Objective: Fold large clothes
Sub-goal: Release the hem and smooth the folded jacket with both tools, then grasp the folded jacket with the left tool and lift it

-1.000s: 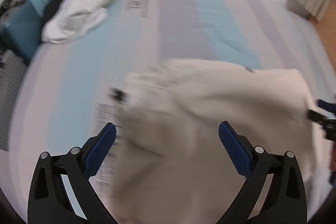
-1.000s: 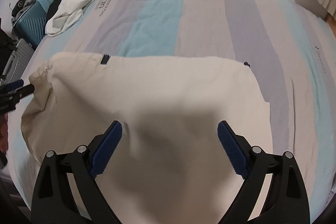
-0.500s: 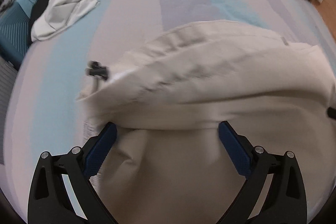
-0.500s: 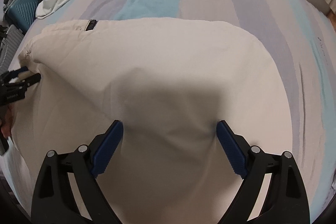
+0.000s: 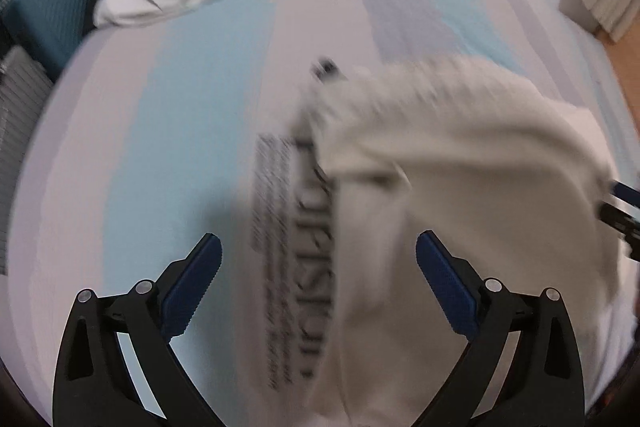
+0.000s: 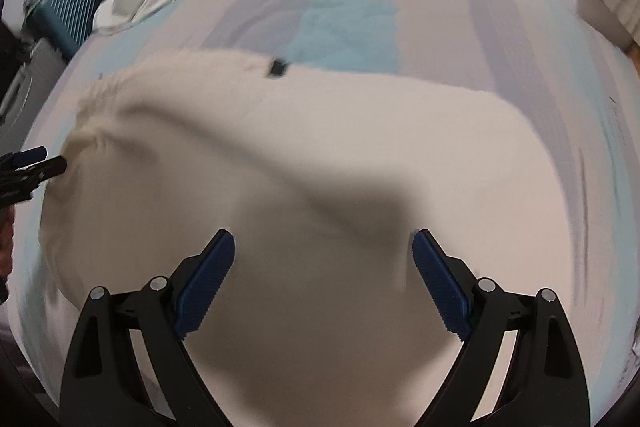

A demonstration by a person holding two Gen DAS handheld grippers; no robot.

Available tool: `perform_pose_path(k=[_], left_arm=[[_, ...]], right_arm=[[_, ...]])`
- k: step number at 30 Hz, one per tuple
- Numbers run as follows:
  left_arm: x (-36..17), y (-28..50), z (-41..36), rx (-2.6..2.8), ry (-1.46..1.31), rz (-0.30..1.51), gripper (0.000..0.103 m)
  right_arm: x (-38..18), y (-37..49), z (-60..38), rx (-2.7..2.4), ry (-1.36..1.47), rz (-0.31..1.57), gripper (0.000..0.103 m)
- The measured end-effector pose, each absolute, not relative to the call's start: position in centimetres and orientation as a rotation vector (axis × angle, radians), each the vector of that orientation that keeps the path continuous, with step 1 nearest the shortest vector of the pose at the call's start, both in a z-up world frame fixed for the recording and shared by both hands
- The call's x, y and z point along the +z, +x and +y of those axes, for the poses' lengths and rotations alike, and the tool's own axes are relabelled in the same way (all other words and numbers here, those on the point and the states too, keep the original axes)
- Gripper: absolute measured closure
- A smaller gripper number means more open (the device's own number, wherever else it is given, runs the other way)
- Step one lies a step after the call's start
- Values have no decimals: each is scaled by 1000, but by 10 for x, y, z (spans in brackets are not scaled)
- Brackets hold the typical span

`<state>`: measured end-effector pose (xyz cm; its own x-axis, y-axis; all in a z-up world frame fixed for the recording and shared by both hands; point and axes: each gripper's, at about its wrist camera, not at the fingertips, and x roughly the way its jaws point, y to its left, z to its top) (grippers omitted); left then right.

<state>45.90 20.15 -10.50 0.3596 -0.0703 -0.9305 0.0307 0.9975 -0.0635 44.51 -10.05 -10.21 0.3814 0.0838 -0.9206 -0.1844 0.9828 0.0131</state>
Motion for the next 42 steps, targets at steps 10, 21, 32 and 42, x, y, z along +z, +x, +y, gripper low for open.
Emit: perform_pose_path(k=[10,21,32,42], left_arm=[[-168,479,210,-205,-218,1312,5],[-174,509,192,-299,-134,1347,8],[-160,506,184,-359,-239,1365,81],[-108,471,161,-354,-240,1305,88]], right_arm=[[-134,451,-75,91,-139,1182,16],[-152,456,-77,32,-86,1187,15],[-148,456,-76,19,-77,1191,15],[-143,452,-81,44,-60,1196,15]])
